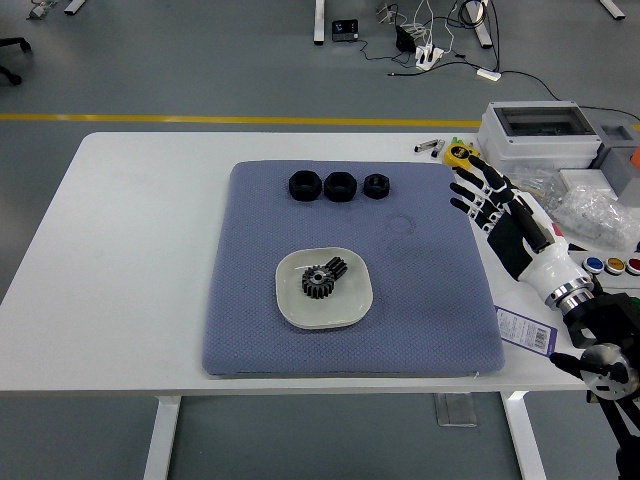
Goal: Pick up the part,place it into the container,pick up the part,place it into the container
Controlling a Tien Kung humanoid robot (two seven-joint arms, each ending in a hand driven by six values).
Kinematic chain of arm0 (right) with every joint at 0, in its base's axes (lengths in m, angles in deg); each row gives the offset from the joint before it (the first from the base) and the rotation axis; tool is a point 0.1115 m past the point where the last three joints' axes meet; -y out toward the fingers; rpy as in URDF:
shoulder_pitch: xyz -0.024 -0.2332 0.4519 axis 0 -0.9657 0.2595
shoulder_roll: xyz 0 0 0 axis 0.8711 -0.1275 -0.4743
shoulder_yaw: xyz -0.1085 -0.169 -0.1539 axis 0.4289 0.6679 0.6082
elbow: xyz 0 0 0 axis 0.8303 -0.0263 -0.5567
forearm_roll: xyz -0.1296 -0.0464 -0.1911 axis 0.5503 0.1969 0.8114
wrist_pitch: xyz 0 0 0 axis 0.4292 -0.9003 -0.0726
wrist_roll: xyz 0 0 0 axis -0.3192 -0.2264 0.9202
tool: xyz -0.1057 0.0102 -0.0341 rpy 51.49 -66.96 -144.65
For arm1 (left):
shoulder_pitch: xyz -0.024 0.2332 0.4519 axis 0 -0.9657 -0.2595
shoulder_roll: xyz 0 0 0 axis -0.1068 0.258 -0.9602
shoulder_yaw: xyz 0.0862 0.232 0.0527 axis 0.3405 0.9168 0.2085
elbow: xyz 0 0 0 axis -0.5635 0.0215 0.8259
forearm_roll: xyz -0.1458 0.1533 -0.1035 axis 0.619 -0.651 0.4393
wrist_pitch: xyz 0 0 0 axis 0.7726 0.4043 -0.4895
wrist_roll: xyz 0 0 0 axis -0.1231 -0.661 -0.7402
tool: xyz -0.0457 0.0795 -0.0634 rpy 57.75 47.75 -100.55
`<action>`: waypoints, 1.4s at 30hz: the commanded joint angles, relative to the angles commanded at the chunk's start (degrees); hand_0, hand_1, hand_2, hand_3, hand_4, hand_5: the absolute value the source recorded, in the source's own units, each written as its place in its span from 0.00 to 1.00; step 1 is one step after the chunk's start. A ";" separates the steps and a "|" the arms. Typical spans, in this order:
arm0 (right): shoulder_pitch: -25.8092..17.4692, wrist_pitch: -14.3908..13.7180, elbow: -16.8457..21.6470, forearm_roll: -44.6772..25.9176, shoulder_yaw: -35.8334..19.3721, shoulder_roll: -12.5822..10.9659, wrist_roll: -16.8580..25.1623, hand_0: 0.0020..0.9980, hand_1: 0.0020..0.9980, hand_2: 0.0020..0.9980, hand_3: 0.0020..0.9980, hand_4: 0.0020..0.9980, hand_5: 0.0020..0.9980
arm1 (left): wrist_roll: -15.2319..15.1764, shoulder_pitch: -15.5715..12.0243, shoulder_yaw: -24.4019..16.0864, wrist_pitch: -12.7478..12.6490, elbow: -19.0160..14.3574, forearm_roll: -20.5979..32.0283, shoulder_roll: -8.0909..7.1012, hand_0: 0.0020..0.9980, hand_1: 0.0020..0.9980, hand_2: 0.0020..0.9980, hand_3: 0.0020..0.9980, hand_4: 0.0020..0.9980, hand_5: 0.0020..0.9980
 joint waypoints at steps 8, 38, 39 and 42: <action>-2.78 0.75 2.28 -2.69 -3.26 -0.26 -0.71 0.93 0.86 0.88 0.88 1.00 0.66 | -0.49 0.93 2.63 0.44 0.00 2.52 0.45 0.72 0.66 0.62 0.55 0.59 0.55; -6.30 0.93 8.41 1.69 -7.70 -2.55 1.27 0.92 0.84 0.85 0.84 1.00 0.67 | -0.45 1.31 5.41 1.07 0.00 2.91 0.66 0.72 0.67 0.62 0.55 0.59 0.55; -6.23 0.84 8.44 1.58 -7.70 -2.55 1.26 0.92 0.84 0.85 0.84 1.00 0.67 | -0.44 1.31 5.52 1.11 0.00 2.95 0.66 0.72 0.67 0.62 0.55 0.59 0.55; -6.01 0.77 8.47 0.96 -7.67 -2.46 1.25 0.92 0.84 0.85 0.84 1.00 0.67 | -0.47 1.33 6.04 1.23 0.00 3.15 0.59 0.72 0.67 0.62 0.55 0.59 0.55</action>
